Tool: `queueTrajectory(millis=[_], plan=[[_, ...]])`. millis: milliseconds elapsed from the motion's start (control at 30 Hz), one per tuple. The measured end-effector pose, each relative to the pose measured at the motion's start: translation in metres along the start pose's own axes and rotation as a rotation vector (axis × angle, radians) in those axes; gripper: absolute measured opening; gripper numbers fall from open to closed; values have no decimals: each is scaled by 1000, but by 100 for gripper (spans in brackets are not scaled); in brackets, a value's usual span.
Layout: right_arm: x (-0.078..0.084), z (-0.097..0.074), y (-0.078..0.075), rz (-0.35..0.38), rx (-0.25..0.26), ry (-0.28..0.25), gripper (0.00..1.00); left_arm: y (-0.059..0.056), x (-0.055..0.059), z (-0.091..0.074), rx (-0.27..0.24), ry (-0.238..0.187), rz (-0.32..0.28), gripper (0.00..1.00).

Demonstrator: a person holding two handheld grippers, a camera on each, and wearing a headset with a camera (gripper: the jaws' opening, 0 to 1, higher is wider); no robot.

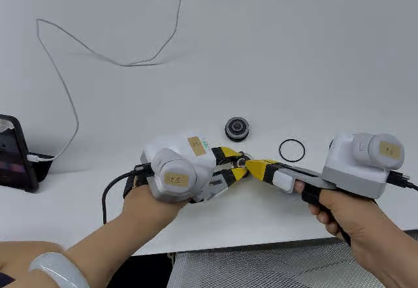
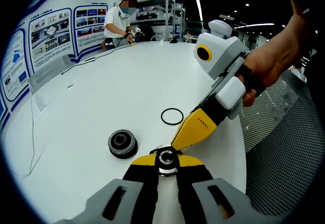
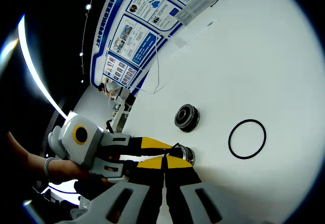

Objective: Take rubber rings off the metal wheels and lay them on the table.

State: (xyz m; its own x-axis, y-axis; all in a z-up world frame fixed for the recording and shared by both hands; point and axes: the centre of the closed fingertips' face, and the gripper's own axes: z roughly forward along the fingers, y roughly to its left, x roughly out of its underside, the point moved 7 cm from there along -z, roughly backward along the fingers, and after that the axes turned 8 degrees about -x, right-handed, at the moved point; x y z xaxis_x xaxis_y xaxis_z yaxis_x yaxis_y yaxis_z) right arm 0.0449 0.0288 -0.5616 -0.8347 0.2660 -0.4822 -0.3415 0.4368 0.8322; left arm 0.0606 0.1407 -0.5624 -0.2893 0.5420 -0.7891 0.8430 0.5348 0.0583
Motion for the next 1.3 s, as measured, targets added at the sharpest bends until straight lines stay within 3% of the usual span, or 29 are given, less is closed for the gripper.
queueTrajectory(millis=[467,600,833,1300], plan=[[1,0,3,-6,-2,-1,1,-1,2,-2,6,-4,-12,14],[-1,1,3,-7,1,-14,1,0,0,-6,9,-23,-13,14],[-3,1,2,-8,10,-20,2,0,-2,-12,3,-43,-24,19],[-3,1,3,-4,5,-21,2,-1,3,-19,-16,-40,-33,25]])
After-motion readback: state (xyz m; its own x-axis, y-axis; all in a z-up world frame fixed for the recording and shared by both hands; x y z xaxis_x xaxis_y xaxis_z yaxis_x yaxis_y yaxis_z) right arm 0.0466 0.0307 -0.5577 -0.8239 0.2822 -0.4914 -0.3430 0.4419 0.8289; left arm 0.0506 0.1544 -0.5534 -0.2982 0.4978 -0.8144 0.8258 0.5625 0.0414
